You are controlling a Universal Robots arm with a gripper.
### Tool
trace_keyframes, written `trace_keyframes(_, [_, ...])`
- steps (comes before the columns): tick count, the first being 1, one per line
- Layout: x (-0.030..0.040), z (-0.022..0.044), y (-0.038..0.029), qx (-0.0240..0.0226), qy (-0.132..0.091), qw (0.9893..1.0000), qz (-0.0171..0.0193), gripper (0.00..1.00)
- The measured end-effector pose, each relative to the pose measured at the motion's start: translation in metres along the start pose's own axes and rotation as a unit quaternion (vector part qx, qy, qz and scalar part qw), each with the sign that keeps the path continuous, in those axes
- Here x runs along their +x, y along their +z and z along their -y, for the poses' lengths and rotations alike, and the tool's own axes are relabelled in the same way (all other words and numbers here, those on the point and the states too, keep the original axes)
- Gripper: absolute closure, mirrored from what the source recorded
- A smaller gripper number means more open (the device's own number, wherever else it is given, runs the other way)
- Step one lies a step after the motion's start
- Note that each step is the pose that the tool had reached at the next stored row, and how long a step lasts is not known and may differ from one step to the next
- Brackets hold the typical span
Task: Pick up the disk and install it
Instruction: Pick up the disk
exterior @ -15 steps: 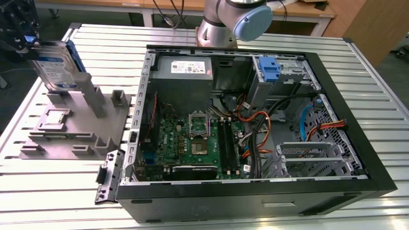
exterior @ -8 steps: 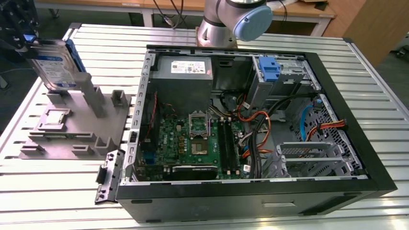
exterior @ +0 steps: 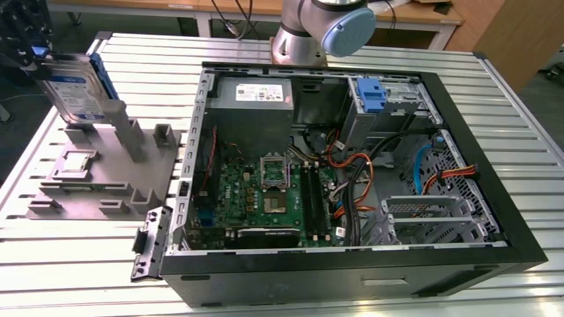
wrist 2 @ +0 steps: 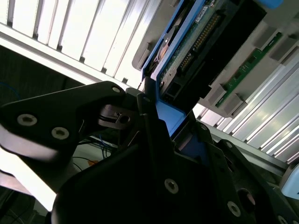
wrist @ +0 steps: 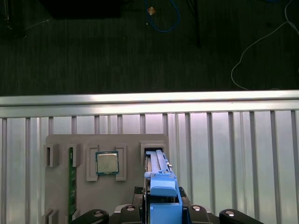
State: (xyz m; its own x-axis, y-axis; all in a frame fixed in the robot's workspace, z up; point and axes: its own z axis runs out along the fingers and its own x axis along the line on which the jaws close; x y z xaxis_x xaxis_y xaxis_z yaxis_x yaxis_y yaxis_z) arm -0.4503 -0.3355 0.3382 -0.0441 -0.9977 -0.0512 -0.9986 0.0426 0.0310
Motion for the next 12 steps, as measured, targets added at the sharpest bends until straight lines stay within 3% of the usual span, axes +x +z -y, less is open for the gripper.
trace_keyframes(12, [-0.0001, -0.0001, -0.0032, -0.0001, 0.000, 1.0000, 0.0000, 0.63])
